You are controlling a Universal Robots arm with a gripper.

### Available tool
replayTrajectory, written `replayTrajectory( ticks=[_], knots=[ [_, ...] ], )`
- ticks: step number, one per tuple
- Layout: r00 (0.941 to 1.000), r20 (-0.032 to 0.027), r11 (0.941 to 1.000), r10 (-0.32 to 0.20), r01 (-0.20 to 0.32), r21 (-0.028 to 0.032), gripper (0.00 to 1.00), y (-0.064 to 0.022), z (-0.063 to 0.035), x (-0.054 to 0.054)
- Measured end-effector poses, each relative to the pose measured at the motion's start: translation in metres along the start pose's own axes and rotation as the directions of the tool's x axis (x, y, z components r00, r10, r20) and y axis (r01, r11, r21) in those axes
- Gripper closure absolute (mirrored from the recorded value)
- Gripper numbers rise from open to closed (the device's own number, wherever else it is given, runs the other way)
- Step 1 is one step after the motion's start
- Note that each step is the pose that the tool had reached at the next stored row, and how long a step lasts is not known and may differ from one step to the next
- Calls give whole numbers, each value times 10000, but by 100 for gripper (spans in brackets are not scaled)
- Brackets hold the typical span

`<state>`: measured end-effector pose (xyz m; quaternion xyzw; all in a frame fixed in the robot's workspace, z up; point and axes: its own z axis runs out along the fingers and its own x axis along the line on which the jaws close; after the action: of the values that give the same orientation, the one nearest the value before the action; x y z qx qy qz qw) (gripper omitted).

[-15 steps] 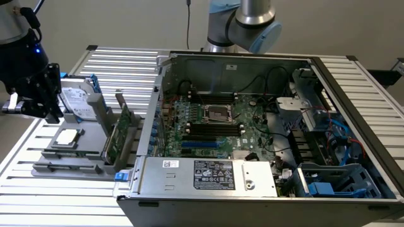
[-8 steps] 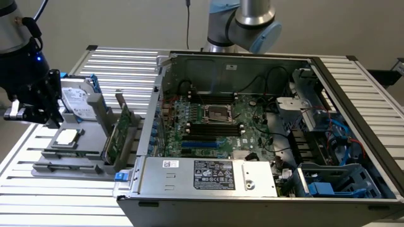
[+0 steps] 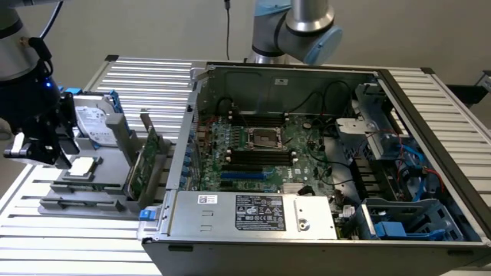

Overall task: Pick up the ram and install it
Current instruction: 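Pick up the ram and move it above insertion slot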

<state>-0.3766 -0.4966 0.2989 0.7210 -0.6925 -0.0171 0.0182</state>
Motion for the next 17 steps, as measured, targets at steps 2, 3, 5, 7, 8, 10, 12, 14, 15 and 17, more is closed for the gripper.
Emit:
replayTrajectory(
  ticks=[2, 3, 5, 7, 8, 10, 12, 14, 15, 17],
  knots=[
    [10000, 0, 10000, -7, 7, -2, 62, 0, 36, 30],
    [10000, -1, 10000, -11, 11, -2, 62, 1, 56, 47],
    [10000, 0, 10000, -18, 18, -3, 62, 0, 92, 82],
    [10000, -1, 10000, -41, 41, -16, 62, 1, 126, 139],
    [10000, -2, 10000, -57, 57, -24, 62, 1, 144, 169],
    [9999, -3, 9999, -101, 101, -30, 62, 1, 182, 220],
    [9999, -6, 9999, -153, 153, -31, 62, 0, 217, 253],
    [9998, -6, 9998, -189, 189, -29, 62, -2, 255, 270],
    [9998, -8, 9998, -199, 199, -31, 62, -4, 272, 275],
    [9998, -8, 9998, -217, 217, -30, 62, -7, 309, 286]
  ],
)
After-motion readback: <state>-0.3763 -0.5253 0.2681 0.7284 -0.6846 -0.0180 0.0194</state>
